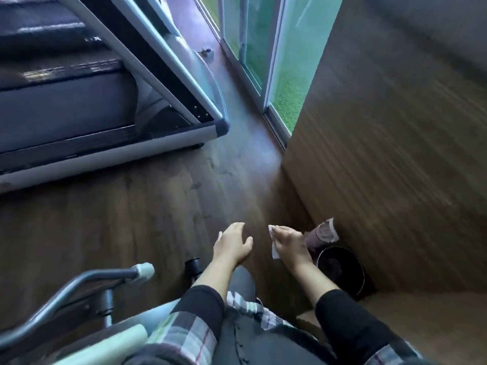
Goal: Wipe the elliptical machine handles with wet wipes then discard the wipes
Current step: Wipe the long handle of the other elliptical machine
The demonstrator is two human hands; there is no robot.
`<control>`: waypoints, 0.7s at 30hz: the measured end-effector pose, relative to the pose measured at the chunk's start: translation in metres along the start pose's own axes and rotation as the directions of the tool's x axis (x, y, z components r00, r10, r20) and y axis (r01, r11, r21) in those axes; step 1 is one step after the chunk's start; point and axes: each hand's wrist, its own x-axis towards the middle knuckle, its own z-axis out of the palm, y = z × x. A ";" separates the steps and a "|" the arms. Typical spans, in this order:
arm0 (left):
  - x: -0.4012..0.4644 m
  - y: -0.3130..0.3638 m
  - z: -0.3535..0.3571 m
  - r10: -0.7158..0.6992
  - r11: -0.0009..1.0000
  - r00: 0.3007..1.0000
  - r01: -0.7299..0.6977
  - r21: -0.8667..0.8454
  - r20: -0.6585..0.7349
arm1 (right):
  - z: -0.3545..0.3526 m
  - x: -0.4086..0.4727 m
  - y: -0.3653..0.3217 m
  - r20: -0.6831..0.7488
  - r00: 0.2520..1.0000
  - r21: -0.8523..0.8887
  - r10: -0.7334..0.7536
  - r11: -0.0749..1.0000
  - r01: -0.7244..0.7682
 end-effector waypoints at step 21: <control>0.200 -0.122 -0.236 -0.436 0.900 0.875 0.427 -0.088 -0.210 | 0.134 0.334 -0.202 0.378 0.835 0.142 -0.400 0.916 0.374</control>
